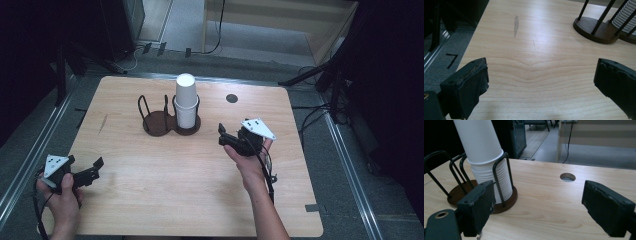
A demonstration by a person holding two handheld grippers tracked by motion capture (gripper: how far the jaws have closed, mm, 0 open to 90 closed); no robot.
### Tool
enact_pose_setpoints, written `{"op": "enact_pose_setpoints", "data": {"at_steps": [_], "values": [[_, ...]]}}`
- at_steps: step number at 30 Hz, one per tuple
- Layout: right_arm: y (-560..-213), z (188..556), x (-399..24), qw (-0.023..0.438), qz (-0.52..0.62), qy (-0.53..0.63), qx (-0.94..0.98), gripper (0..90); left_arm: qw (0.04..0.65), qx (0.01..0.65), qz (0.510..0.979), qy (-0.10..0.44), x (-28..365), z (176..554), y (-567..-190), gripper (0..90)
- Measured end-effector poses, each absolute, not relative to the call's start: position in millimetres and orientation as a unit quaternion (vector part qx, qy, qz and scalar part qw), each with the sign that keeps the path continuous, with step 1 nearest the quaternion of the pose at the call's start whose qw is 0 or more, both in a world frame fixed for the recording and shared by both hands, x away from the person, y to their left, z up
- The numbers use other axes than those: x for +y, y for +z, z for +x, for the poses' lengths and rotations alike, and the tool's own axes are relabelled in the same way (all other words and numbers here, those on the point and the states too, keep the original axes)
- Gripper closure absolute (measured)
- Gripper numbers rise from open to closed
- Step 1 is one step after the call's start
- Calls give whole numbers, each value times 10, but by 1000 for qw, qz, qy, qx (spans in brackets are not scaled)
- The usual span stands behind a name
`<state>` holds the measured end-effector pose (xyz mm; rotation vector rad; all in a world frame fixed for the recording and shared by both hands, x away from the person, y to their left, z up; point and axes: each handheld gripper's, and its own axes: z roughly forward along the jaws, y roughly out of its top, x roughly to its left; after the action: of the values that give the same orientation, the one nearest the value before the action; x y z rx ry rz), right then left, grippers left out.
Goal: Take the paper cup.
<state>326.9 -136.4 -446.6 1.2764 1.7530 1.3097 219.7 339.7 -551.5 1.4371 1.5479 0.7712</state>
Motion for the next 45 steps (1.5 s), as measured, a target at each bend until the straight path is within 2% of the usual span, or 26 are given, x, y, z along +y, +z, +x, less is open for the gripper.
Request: {"op": "enact_pose_setpoints", "data": {"at_steps": [7,30,45], "values": [[-4423,3340,-1165,302,471,491,667,116,430,624,574,311,3397,2198,-5516,0],[-4363,3719,-388,266,456,509,680,102,435,630,568,303,3417,2206,-5519,0],[-4407,3990,-137,266,465,498,682,109,437,630,568,299,3427,2210,-5520,0]]}}
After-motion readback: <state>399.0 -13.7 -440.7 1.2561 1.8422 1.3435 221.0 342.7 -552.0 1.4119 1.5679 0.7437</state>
